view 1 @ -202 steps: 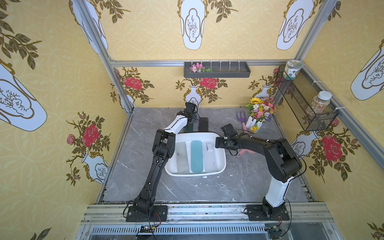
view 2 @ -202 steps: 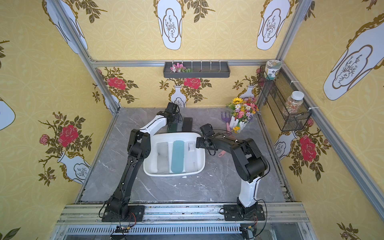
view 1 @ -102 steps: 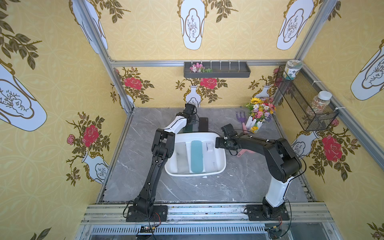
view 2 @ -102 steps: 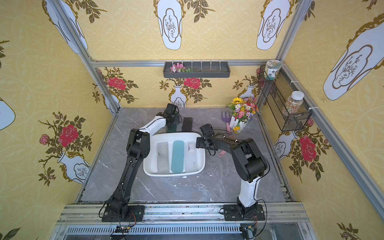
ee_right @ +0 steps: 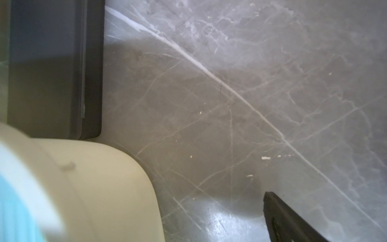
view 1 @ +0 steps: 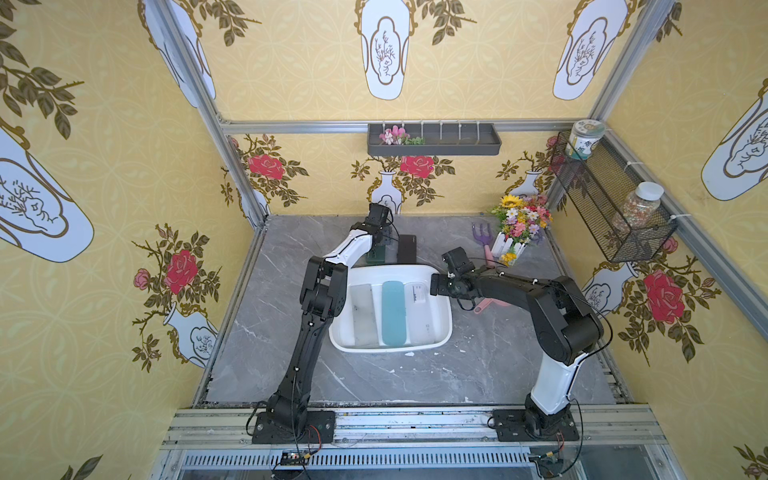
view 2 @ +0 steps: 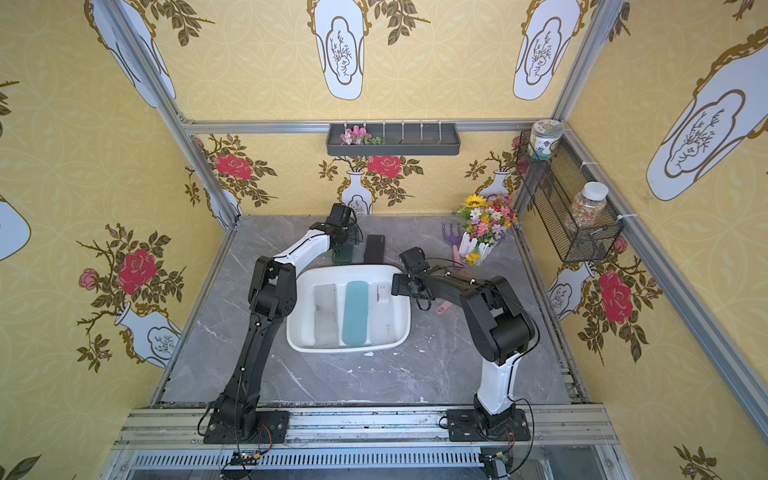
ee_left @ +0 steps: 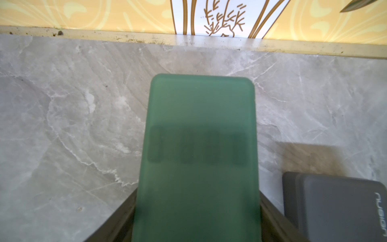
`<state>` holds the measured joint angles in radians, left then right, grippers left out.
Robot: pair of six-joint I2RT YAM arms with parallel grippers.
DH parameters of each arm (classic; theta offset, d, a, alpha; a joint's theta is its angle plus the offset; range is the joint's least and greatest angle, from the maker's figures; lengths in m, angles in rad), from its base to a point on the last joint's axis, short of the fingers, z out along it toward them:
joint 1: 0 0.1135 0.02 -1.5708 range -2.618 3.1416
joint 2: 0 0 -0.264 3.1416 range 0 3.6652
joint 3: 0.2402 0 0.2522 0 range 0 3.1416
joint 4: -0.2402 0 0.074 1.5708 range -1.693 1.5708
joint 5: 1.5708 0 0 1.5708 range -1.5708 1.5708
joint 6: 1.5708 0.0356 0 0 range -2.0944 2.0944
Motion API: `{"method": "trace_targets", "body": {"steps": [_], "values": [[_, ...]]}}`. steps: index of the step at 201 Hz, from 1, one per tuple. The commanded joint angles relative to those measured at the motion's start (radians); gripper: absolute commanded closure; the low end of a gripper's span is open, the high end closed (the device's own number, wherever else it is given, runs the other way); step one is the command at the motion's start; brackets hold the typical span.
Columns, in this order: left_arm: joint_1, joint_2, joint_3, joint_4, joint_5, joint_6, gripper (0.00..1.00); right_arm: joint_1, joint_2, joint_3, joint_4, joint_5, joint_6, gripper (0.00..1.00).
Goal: Put the pencil case into the storage box
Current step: Pick up the pencil case from the center of the board, then place the pencil case at the storage box.
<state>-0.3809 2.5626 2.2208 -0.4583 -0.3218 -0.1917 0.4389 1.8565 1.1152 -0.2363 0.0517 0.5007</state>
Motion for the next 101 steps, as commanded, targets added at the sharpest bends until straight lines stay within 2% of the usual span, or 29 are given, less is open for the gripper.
{"method": "trace_targets", "body": {"steps": [1, 101], "values": [[-0.001, -0.021, -0.005, 0.026, 0.000, 0.011, 0.37, 0.001, 0.001, -0.001, 0.010, 0.008, 0.000, 0.03], [-0.001, -0.085, 0.033, -0.019, -0.013, 0.032, 0.37, 0.001, -0.012, -0.001, 0.000, 0.016, 0.000, 0.03]]}}
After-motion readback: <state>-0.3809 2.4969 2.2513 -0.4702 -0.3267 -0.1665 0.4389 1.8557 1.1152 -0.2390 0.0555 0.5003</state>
